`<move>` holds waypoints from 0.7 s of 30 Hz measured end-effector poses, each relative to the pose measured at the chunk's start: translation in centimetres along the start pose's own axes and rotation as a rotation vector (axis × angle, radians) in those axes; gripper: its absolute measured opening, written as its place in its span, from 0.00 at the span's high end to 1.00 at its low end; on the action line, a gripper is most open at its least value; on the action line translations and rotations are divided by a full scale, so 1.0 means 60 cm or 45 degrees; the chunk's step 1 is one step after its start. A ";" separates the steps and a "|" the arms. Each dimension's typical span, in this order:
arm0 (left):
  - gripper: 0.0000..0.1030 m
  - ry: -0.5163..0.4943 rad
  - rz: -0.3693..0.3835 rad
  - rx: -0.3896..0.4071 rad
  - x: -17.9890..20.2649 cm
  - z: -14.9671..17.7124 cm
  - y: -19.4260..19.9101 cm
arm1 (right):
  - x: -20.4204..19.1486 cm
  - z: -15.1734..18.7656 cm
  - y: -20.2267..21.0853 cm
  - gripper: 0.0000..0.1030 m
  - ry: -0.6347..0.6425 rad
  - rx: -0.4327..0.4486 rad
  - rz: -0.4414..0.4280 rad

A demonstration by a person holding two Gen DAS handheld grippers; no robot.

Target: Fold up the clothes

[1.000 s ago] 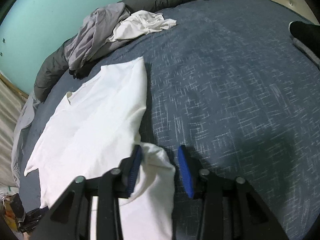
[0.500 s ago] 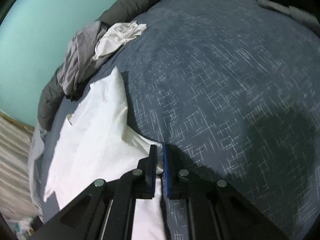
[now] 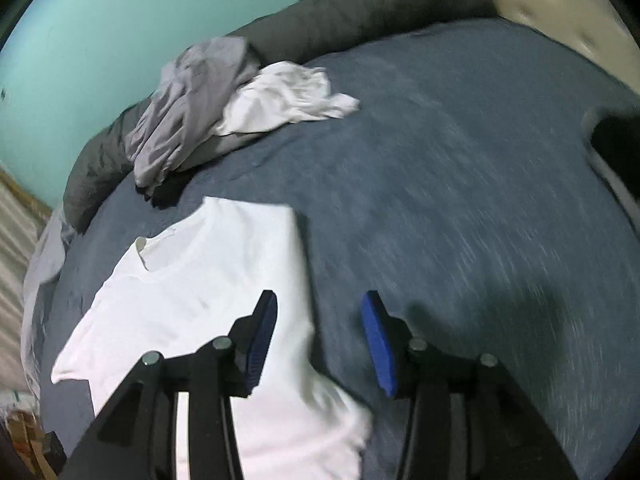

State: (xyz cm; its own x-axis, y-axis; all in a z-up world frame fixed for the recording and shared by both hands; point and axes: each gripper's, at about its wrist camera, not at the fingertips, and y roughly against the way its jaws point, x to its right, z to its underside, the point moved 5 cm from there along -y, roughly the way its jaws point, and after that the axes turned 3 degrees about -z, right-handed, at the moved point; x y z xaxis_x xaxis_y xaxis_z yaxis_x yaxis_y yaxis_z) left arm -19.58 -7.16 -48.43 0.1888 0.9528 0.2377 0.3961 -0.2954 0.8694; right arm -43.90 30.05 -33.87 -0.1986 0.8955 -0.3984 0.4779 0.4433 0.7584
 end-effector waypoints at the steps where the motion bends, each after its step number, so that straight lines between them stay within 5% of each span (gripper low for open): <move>1: 0.66 -0.003 0.001 0.001 -0.001 0.000 0.001 | -0.012 -0.014 -0.012 0.57 0.028 -0.021 0.010; 15: 0.63 -0.050 -0.011 -0.008 0.000 -0.001 0.001 | -0.042 -0.101 -0.180 0.58 0.109 -0.235 0.152; 17: 0.62 -0.055 -0.015 -0.008 0.002 -0.001 0.000 | -0.042 -0.104 -0.189 0.74 0.125 -0.246 0.167; 18: 0.62 -0.056 -0.016 -0.008 0.002 -0.002 0.000 | -0.044 -0.105 -0.195 0.90 0.140 -0.258 0.173; 21: 0.62 -0.063 -0.024 -0.008 0.008 -0.006 -0.004 | -0.054 -0.110 -0.203 0.97 0.186 -0.260 0.166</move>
State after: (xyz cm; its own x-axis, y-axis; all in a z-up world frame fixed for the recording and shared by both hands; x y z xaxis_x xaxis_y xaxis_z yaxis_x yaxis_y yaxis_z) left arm -19.89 -6.61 -48.38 0.2255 0.9536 0.1996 0.3945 -0.2766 0.8763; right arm -54.70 22.00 -38.41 -0.2752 0.9351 -0.2232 0.3280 0.3096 0.8925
